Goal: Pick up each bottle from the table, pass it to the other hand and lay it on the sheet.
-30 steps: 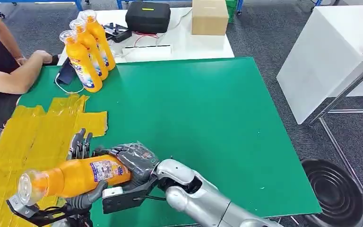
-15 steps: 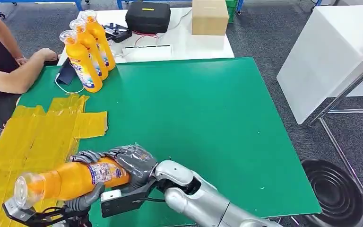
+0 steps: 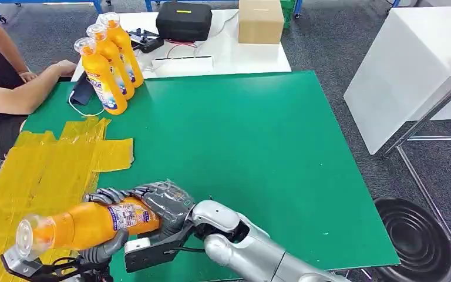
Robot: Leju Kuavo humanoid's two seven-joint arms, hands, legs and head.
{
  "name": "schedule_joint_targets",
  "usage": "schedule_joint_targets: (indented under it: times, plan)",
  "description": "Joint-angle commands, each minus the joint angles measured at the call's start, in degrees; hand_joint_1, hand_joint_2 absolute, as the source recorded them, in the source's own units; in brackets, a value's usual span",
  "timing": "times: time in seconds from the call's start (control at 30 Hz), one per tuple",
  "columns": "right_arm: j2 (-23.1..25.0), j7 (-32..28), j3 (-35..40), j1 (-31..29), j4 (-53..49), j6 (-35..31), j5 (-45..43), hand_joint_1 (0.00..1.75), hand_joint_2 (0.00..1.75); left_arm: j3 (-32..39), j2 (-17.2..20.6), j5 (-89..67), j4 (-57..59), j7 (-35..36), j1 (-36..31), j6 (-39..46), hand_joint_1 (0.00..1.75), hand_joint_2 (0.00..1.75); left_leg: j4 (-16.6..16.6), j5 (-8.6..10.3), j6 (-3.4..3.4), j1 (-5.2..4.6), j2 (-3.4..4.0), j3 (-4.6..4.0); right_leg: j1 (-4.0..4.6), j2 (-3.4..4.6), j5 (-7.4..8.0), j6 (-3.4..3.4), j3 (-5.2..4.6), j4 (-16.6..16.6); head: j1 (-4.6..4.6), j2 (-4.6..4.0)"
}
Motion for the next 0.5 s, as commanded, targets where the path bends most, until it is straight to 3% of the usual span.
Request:
schedule_joint_targets:
  times: [0.03,0.17,0.23,0.33,0.4,0.5]
  plan:
    - [-4.0,1.0,0.8,4.3,-4.9,-2.8,2.0,0.0,0.0,2.2,-1.1,-21.8,-3.9,-6.6,-3.2,18.0,1.75,1.75,0.0,-0.05,-0.08,0.12,-0.24,0.11,0.11,-0.19,-0.08,-0.03,0.22,-0.1,-0.02,0.0]
    - [-8.0,2.6,-3.6,8.2,-12.5,-5.9,3.2,0.0,0.0,4.2,0.3,-41.8,-5.2,-6.1,-2.9,38.3,1.75,1.75,0.1,-0.09,-0.09,0.13,-0.33,0.09,0.12,-0.25,-0.13,-0.03,0.24,0.0,-0.02,0.0]
    - [-8.9,2.8,-3.4,9.3,-14.1,-6.1,3.6,0.0,0.0,4.6,0.9,-41.7,-5.4,-6.1,-2.2,38.6,1.75,1.75,0.0,-0.07,-0.08,0.13,-0.39,0.14,0.11,-0.3,-0.12,-0.03,0.31,-0.1,0.02,0.02]
    - [-12.5,3.7,-6.5,10.1,-19.6,-9.2,2.8,0.0,0.0,7.1,2.0,-68.0,-4.1,-0.7,-0.1,59.3,1.75,1.75,0.0,-0.14,-0.11,0.12,-0.18,0.23,0.1,-0.08,-0.12,-0.05,0.3,-0.1,-0.02,0.0]
    - [-15.5,2.4,-11.4,11.6,-25.1,-10.4,0.6,0.0,0.0,13.8,-0.5,-81.7,-7.0,1.2,1.1,59.3,1.75,1.75,0.0,-0.11,-0.07,0.09,-0.19,0.14,0.07,-0.11,-0.1,-0.03,0.22,0.0,0.0,0.0]
    - [-18.1,-0.2,-17.1,14.8,-31.5,-11.1,-2.0,0.0,0.0,16.9,0.4,-86.0,-5.1,2.7,1.3,59.3,1.75,1.75,0.1,-0.17,-0.06,0.1,-0.08,0.15,0.07,0.02,-0.09,0.0,0.24,0.0,-0.02,0.0]
